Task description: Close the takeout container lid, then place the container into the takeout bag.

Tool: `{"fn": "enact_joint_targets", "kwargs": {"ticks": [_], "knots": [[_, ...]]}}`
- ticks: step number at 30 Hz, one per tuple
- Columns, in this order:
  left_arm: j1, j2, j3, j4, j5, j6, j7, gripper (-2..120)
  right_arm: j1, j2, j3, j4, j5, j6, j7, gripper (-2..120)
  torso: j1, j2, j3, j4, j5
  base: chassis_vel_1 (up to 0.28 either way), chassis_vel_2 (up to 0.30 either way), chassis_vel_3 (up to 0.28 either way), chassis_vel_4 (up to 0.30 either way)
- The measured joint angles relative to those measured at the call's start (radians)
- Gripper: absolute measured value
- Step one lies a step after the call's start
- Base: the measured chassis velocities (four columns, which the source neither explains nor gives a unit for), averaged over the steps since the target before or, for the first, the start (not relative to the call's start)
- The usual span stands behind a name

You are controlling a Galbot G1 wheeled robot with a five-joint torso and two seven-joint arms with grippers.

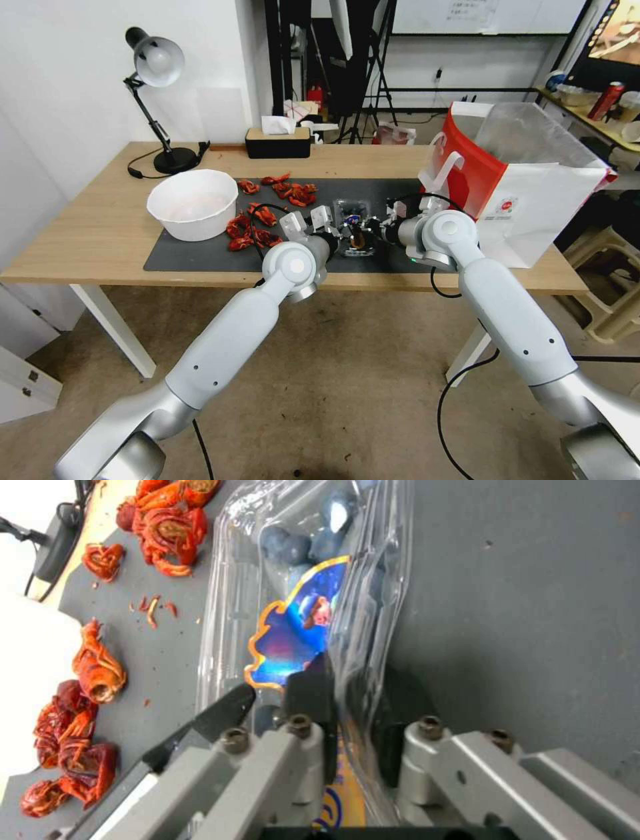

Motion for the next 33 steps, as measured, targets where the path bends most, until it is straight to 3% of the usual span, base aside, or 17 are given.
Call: {"fn": "enact_joint_targets", "kwargs": {"ticks": [4,17,20,26,33], "knots": [[0.008,0.003,-0.01,-0.008,0.007,-0.003,0.004,0,-0.004,0.001,0.008,0.003,0.0,0.0,0.001,0,0.0,0.0,0.0,0.0,0.0,0.0,0.0,0.0,0.0],[0.053,0.092,-0.079,-0.137,0.008,0.0,0.007,0,-0.001,0.001,0.018,0.006,0.002,-0.001,0.012,0,0.0,0.0,0.0,-0.0004,-0.0003,0.0,0.0,0.0,0.0],[0.129,0.154,-0.138,-0.228,0.007,0.006,0.016,0,0.0,0.002,0.022,0.01,0.006,-0.002,0.015,0,0.0,0.0,0.0,-0.0006,-0.0002,0.0,0.0,0.0,0.0],[0.248,0.198,-0.217,-0.345,0.03,0.019,0.018,1,0.0,0.001,0.026,0.015,0.009,-0.001,0.015,0,0.0,0.0,0.0,-0.0005,-0.0003,0.0,0.0,0.0,0.0],[0.384,0.235,-0.289,-0.448,0.093,-0.001,0.029,27,-0.002,0.003,0.036,0.031,0.01,-0.001,0.008,0,0.0,0.0,0.0,-0.0007,-0.0003,0.0,0.0,0.0,0.0]]}}
